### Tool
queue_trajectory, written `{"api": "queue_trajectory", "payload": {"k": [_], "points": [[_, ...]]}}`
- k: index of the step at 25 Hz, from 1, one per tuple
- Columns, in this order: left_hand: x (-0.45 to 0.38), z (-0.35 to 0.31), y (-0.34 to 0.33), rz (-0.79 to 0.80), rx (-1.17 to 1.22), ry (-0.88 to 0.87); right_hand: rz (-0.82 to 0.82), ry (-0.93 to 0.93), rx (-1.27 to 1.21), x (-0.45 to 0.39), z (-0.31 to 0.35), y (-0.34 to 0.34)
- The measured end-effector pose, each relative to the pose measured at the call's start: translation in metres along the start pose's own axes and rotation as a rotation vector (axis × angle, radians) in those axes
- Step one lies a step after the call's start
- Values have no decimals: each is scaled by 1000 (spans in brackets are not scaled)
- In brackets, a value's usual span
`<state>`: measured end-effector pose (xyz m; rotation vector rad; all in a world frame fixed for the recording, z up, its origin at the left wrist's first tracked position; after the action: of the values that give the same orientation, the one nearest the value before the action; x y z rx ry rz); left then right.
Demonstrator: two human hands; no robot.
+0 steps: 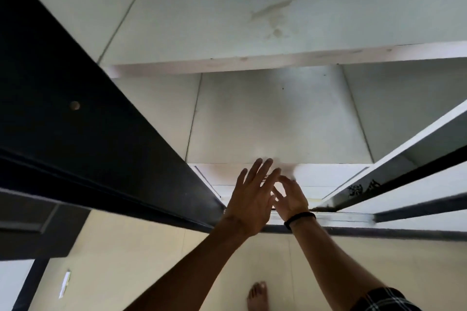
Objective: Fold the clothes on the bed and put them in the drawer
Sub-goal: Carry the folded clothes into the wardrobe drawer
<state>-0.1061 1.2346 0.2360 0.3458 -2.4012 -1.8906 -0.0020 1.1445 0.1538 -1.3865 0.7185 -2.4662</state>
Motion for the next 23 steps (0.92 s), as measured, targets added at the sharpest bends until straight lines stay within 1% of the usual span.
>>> {"api": "queue_trajectory", "payload": {"k": [2,4,6,13,16,18,21,23], "points": [[-5,1,-5,52,-14,14,-42,-14,-65,-10,-8,0],[-6,5,-8,56,-50,15,-113,-55,-84,-17,-17,5],[-8,9,-9,66,-79,-1,-143,-62,-91,-20,-21,9],[4,10,-13,52,-63,-37,-7,36,-58,0,-21,-12],[2,10,-14,53,-52,0,-74,18,-97,5,-17,-19],[-1,8,-14,51,-75,4,-88,3,-44,9,-10,-23],[0,4,-18,18,-97,15,-151,57,26,17,-2,-29],[4,2,-22,-7,-94,17,-185,59,68,19,-3,-31]]}}
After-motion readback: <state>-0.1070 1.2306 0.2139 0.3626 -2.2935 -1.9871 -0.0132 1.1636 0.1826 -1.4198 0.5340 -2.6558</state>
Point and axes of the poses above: each hand's wrist, its own x-axis away from the middle knuckle, its own y-axis out of the back of the hand, z = x × y, the point moved 1 cm from there along -x, towards the middle knuckle, and after that the axes turned 3 degrees about x, right-handed, at the moved point
